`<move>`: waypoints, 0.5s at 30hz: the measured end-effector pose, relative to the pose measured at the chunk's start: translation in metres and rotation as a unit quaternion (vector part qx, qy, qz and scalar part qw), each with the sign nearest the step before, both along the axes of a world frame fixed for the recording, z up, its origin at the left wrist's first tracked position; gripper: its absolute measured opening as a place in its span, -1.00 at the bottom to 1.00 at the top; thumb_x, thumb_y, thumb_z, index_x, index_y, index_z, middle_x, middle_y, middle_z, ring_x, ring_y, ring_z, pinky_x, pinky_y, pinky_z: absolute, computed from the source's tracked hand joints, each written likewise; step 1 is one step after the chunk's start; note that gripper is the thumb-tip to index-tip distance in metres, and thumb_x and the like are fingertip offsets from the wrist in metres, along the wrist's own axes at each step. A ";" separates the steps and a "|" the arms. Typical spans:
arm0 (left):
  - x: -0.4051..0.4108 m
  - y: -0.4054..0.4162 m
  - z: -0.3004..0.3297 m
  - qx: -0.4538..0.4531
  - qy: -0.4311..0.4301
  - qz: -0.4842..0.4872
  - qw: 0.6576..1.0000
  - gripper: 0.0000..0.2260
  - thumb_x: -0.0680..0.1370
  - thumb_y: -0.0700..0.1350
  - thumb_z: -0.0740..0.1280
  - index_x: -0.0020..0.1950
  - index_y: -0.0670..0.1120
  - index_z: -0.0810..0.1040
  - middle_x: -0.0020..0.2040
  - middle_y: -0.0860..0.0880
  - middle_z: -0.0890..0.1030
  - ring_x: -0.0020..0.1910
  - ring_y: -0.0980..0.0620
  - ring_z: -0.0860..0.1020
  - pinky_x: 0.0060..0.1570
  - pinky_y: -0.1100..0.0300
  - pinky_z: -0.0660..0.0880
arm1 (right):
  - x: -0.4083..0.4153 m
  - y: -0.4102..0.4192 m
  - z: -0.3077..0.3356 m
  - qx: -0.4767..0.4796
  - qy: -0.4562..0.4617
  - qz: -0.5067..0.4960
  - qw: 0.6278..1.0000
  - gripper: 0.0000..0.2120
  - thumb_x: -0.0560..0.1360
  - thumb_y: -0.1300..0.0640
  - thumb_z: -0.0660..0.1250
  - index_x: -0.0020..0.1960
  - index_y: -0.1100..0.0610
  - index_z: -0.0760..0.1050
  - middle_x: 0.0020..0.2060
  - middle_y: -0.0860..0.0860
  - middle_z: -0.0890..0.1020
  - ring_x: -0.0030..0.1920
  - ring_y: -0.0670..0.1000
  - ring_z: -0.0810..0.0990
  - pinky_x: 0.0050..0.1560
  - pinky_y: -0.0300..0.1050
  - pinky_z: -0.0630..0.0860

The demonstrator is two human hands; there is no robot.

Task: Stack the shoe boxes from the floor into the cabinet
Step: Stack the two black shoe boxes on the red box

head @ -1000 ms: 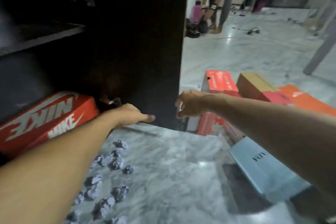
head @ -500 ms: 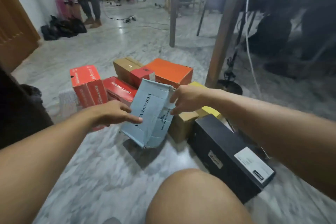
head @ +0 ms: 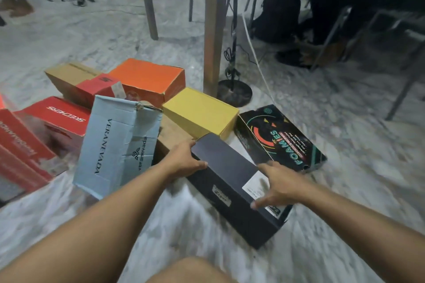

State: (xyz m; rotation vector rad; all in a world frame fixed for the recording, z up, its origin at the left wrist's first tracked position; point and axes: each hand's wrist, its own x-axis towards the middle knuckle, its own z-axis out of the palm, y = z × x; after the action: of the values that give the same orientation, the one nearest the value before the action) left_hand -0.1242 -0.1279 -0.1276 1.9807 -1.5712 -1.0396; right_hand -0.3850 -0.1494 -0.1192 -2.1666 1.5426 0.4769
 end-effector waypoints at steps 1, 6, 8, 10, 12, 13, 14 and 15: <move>-0.006 -0.006 -0.005 -0.004 0.003 0.007 1.000 -0.63 0.40 -0.13 0.48 0.17 -0.04 0.51 0.06 -0.04 0.63 0.03 -0.03 0.60 0.02 0.09 0.57 | -0.005 0.005 -0.011 0.007 0.014 -0.012 1.000 0.19 0.03 -0.43 0.49 0.50 -0.01 0.10 0.41 0.03 0.28 0.37 0.13 0.37 0.28 0.10 0.43; -0.016 -0.027 -0.029 0.017 -0.006 0.050 0.999 -0.59 0.38 -0.25 0.39 0.15 -0.07 0.32 -0.02 -0.06 0.51 0.03 -0.08 0.53 -0.19 0.14 0.49 | -0.022 0.009 -0.041 0.006 0.015 -0.049 0.999 0.11 0.04 -0.22 0.56 0.42 0.02 0.07 0.24 0.06 0.37 0.24 0.14 0.45 0.14 0.02 0.50; -0.011 -0.028 -0.038 0.034 0.003 0.071 0.997 -0.46 0.36 -0.27 0.37 0.29 -0.10 0.28 0.04 -0.09 0.51 0.09 -0.12 0.53 -0.07 0.09 0.53 | -0.028 0.000 -0.038 0.009 0.005 -0.038 0.999 -0.05 0.06 -0.14 0.55 0.33 0.01 0.18 0.14 0.04 0.45 0.09 0.10 0.53 -0.01 0.02 0.57; -0.006 -0.025 -0.049 0.046 0.032 0.093 0.994 -0.40 0.35 -0.27 0.38 0.36 -0.11 0.27 0.13 -0.13 0.53 0.12 -0.14 0.54 0.06 -0.03 0.56 | -0.037 -0.013 -0.036 0.057 -0.056 -0.065 0.995 -0.14 0.09 0.00 0.57 0.31 -0.01 0.26 0.02 0.02 0.53 -0.11 0.06 0.62 -0.22 0.00 0.64; -0.002 -0.022 -0.061 0.046 0.054 0.109 0.992 -0.38 0.36 -0.25 0.42 0.38 -0.11 0.30 0.20 -0.15 0.53 0.16 -0.15 0.53 0.15 -0.10 0.54 | -0.048 -0.028 -0.035 0.135 -0.123 -0.107 0.977 -0.17 0.14 0.14 0.56 0.35 -0.02 0.33 -0.01 0.11 0.59 -0.21 0.08 0.64 -0.29 -0.01 0.64; 0.000 -0.020 -0.066 0.042 0.059 0.120 0.990 -0.37 0.37 -0.24 0.45 0.39 -0.12 0.31 0.23 -0.14 0.53 0.18 -0.13 0.53 0.18 -0.10 0.52 | -0.053 -0.034 -0.036 0.162 -0.142 -0.115 0.970 -0.19 0.15 0.18 0.54 0.36 -0.03 0.36 0.01 0.15 0.60 -0.21 0.08 0.63 -0.27 -0.01 0.63; 0.001 -0.018 -0.071 0.036 0.066 0.132 0.988 -0.37 0.38 -0.22 0.48 0.40 -0.12 0.31 0.24 -0.12 0.53 0.18 -0.11 0.53 0.20 -0.08 0.52 | -0.056 -0.040 -0.039 0.171 -0.149 -0.113 0.967 -0.20 0.16 0.20 0.52 0.37 -0.04 0.39 0.05 0.15 0.61 -0.18 0.06 0.62 -0.25 -0.05 0.61; 0.003 -0.016 -0.076 0.031 0.074 0.143 0.987 -0.38 0.40 -0.22 0.49 0.40 -0.12 0.32 0.24 -0.10 0.53 0.17 -0.08 0.53 0.19 -0.05 0.52 | -0.059 -0.045 -0.043 0.165 -0.158 -0.110 0.967 -0.23 0.18 0.21 0.49 0.37 -0.05 0.42 0.10 0.10 0.61 -0.13 0.02 0.62 -0.22 -0.12 0.59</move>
State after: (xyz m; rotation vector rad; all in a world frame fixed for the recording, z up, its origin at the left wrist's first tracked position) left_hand -0.1213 -0.1440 -0.2032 2.0437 -1.1509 -1.0989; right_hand -0.4444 -0.1941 -0.1625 -1.7001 1.3924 0.2750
